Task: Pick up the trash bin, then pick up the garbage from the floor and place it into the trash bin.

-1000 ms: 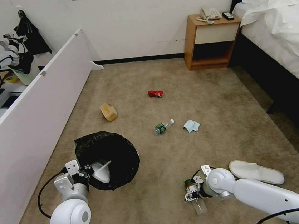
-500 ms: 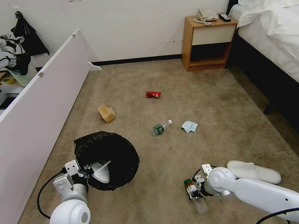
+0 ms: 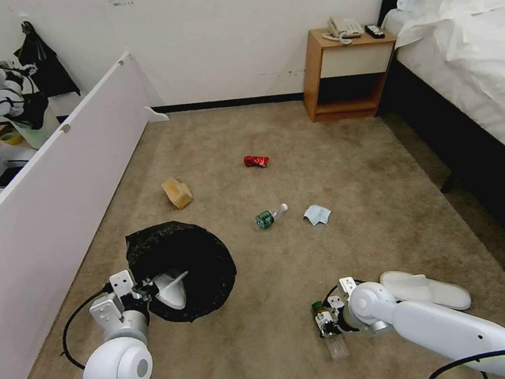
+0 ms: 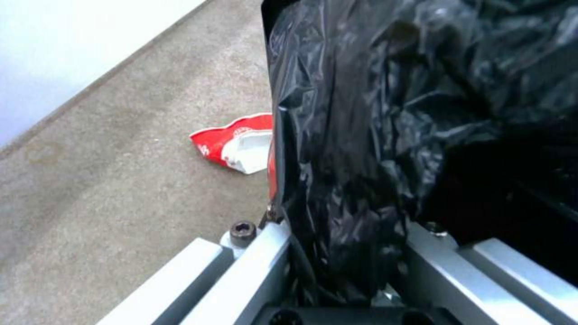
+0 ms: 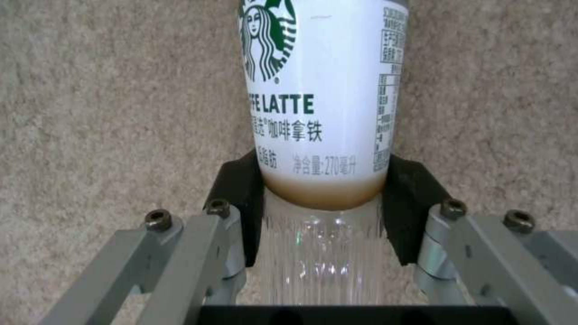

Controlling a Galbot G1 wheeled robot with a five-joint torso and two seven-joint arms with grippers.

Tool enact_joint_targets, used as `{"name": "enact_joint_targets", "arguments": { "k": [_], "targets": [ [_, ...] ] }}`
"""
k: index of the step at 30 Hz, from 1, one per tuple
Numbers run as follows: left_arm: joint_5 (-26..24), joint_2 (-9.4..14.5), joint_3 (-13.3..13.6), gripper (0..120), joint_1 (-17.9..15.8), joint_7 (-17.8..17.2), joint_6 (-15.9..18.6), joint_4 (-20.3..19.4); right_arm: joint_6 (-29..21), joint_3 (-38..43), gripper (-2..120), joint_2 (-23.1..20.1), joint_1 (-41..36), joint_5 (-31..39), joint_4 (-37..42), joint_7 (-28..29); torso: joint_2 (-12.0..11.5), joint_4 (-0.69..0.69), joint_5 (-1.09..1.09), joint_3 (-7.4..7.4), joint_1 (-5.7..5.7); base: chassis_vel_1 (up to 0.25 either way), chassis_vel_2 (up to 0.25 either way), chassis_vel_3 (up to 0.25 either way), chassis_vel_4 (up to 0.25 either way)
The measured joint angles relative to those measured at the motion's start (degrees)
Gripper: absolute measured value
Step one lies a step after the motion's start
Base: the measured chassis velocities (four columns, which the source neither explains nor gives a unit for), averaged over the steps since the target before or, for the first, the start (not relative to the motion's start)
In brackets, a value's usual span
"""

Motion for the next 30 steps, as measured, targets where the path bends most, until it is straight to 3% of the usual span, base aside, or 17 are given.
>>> {"name": "enact_joint_targets", "arguments": {
  "k": [8, 10, 14, 16, 17, 18, 19, 23, 24, 26, 30],
  "targets": [
    [0.15, 0.17, 1.02, 0, 0.14, -0.11, 0.14, -0.39, 0.59, 2.06, 34, -2.74, -1.57, -0.20, 3.28, 0.03, -0.04, 0.11, 0.26, 0.05, 0.02, 0.000, 0.000, 0.000, 0.000],
    [0.27, 0.42, 1.45, 0, 0.37, -0.18, 0.21, -0.58, 0.93, 4.81, 27, -5.50, -2.74, -0.89, 6.53, 0.61, -0.04, 0.05, 0.02, 0.02, 0.02, 0.000, 0.000, 0.000, 0.000],
    [0.35, 0.64, 2.01, 0, 0.59, -0.17, 0.31, -0.79, 1.41, 9.14, 25, -9.04, -5.11, -2.57, 11.15, 1.14, -0.04, 0.03, 0.06, 0.01, 0.02, 0.000, 0.000, 0.000, 0.000],
    [0.40, 0.75, 2.66, 0, 0.87, -0.18, 0.42, -0.82, 2.07, 16.13, 25, -13.19, -9.95, -4.72, 16.33, 1.84, -0.03, 0.02, 0.00, 0.00, 0.02, 0.000, 0.000, 0.000, 0.000],
    [0.40, 0.75, 2.66, 0, 0.87, -0.18, 0.42, -0.82, 2.07, 16.13, 25, -13.19, -9.95, -4.72, 16.33, 1.84, -0.03, 0.02, 0.00, 0.00, 0.02, 0.000, 0.000, 0.000, 0.000],
    [0.47, 0.85, 3.16, 0, 1.03, -0.23, 0.52, -0.83, 2.40, 21.45, 25, -16.31, -14.47, -6.85, 19.56, 1.77, -0.03, 0.00, 0.02, -0.01, 0.02, 0.000, 0.000, 0.000, 0.000],
    [0.47, 0.85, 3.16, 0, 1.03, -0.23, 0.52, -0.83, 2.40, 21.45, 25, -16.31, -14.47, -6.85, 19.56, 1.77, -0.03, 0.00, 0.02, -0.01, 0.02, 0.000, 0.000, 0.000, 0.000],
    [0.56, 1.10, 4.98, 0, 1.15, -0.50, 0.89, -0.77, 3.95, 41.50, 25, -24.81, -29.34, -13.41, 27.50, -0.23, -0.02, -0.04, -0.07, -0.02, 0.02, 0.000, 0.000, 0.000, 0.000],
    [0.56, 1.10, 4.98, 0, 1.15, -0.50, 0.89, -0.77, 3.95, 41.50, 25, -24.81, -29.34, -13.41, 27.50, -0.23, -0.02, -0.04, -0.07, -0.02, 0.02, 0.000, 0.000, 0.000, 0.000],
    [-0.08, 1.18, 5.93, 0, 1.36, -0.55, 1.34, -0.66, 6.29, 51.23, 25, -27.83, -36.75, -17.92, 31.94, -1.64, -0.01, -0.07, 0.00, -0.02, 0.02, 0.000, 0.000, 0.000, 0.000],
    [-0.92, 1.22, 6.71, 0, 1.67, -0.70, 1.68, -0.62, 7.43, 56.27, 25, -27.72, -37.11, -18.59, 35.05, -1.65, -0.01, 0.02, -0.05, -0.02, 0.01, 0.000, 0.000, 0.000, 0.000]
  ]
}}
